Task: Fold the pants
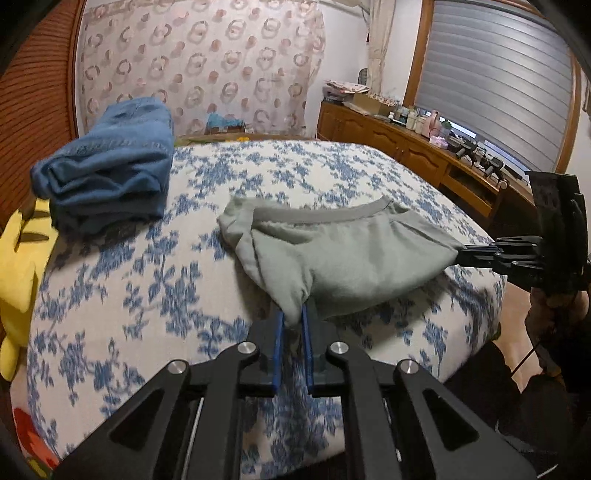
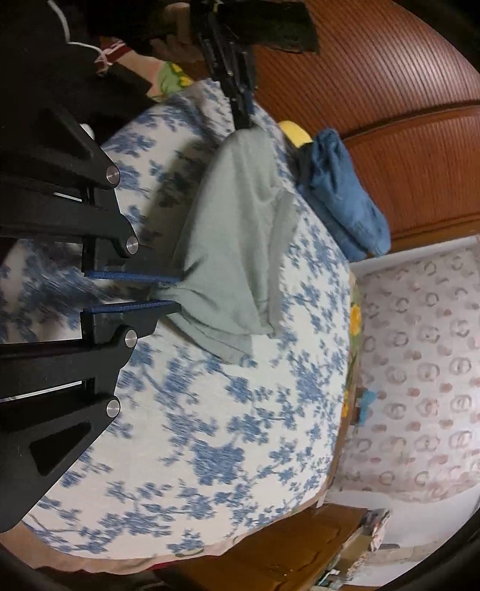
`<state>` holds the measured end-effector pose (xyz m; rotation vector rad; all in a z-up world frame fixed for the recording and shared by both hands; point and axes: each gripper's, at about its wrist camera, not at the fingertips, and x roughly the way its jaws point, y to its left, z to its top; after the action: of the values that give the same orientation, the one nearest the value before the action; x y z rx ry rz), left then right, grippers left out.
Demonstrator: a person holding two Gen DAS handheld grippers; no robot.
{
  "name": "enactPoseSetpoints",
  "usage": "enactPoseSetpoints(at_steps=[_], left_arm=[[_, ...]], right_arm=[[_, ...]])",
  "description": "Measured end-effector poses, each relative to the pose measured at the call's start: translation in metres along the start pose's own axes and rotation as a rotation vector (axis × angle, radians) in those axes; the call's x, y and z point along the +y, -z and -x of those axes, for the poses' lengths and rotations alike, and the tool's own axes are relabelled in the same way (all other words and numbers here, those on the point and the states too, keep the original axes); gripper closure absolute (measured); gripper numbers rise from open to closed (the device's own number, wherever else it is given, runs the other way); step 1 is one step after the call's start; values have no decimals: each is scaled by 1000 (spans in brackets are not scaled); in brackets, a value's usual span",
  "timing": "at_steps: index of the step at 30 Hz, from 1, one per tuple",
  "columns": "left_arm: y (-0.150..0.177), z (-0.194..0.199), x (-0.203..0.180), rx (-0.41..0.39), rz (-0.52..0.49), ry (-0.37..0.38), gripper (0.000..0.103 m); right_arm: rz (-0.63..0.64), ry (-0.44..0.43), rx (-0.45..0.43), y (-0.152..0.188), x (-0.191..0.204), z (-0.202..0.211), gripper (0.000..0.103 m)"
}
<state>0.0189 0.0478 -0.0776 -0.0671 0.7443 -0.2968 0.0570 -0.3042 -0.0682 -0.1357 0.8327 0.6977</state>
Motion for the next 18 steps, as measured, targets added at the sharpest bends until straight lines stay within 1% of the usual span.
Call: enactPoseSetpoints(at_steps=[2,4,6,10,13,15,16,18], left_arm=[[5,1,-2,8,8,4,96],[9,4,-7,13,17,32,96],[9,7,-12,8,2,15,95],[7,8,-20,11,-18,-13,93],[5,7,-19,18,-19,-31,86],[4,7,-16,17,-15,-38,75],[3,8,-16,15,-15,-39,73],[2,10,-13,9,-12,-47,64]], right_arm=[[-4,-5,8,5,1,2,96],[-13,-9,14,10,0,5,96],[-13,3,15,12,1,8,96],[-11,0,10,13,3,13,96],[-1,16,15,13,6,12,95],[-6,15,14,13,5,13,95],[-8,16,12,13,5,13,95],[-16,13,7,13,4,15,93]])
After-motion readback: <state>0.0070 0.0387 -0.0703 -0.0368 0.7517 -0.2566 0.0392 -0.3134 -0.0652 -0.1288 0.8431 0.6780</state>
